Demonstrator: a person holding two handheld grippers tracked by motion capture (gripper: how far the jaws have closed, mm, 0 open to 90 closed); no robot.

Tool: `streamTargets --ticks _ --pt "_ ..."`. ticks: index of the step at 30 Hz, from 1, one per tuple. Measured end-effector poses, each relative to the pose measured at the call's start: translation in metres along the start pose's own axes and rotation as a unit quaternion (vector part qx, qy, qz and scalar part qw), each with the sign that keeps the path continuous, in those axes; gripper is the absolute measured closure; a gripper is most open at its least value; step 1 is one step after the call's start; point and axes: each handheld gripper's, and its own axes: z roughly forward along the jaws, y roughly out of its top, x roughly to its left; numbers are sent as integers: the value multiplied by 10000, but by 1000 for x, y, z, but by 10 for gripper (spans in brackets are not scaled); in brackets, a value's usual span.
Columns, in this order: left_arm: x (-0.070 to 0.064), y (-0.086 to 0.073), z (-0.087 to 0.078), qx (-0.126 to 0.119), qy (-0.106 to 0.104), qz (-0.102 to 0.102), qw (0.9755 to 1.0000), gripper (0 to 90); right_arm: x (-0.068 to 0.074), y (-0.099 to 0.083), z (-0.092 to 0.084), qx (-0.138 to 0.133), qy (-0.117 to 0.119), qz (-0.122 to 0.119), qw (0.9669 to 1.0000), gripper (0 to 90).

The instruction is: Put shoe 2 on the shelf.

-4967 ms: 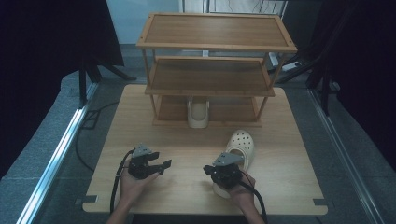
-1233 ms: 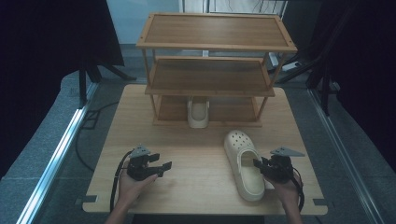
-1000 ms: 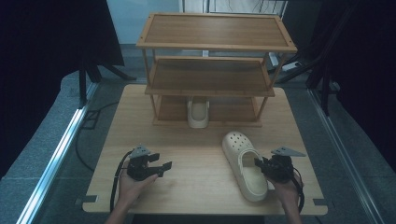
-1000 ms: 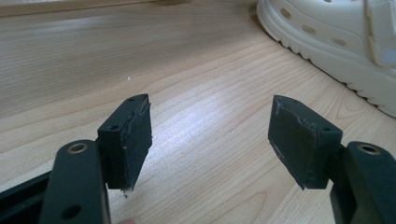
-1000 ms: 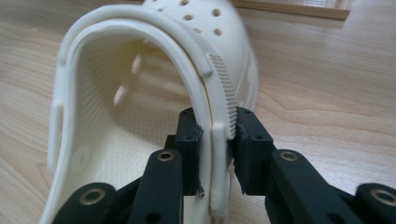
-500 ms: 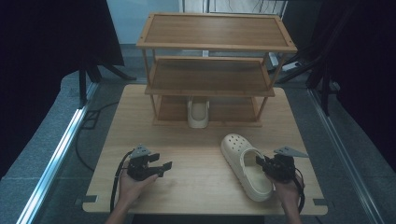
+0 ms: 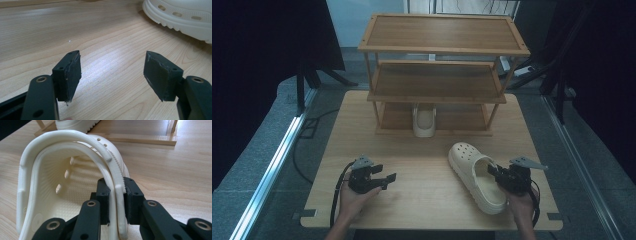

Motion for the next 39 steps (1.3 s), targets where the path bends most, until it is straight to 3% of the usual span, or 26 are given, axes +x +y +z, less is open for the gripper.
streamTargets --ticks 14,27,33,39 --pt "0 -1 2 67 10 2 10000 309 0 8 2 -146 28 2 9999 767" --pt "4 2 -8 -80 13 -55 10000 310 3 46 10 -426 13 -10 9991 765" --pt "5 3 -9 -87 9 -83 9999 310 8 59 22 -399 -83 -77 9991 764" --pt "6 3 -11 -113 16 -96 9999 311 8 67 36 -518 -111 86 9986 763"
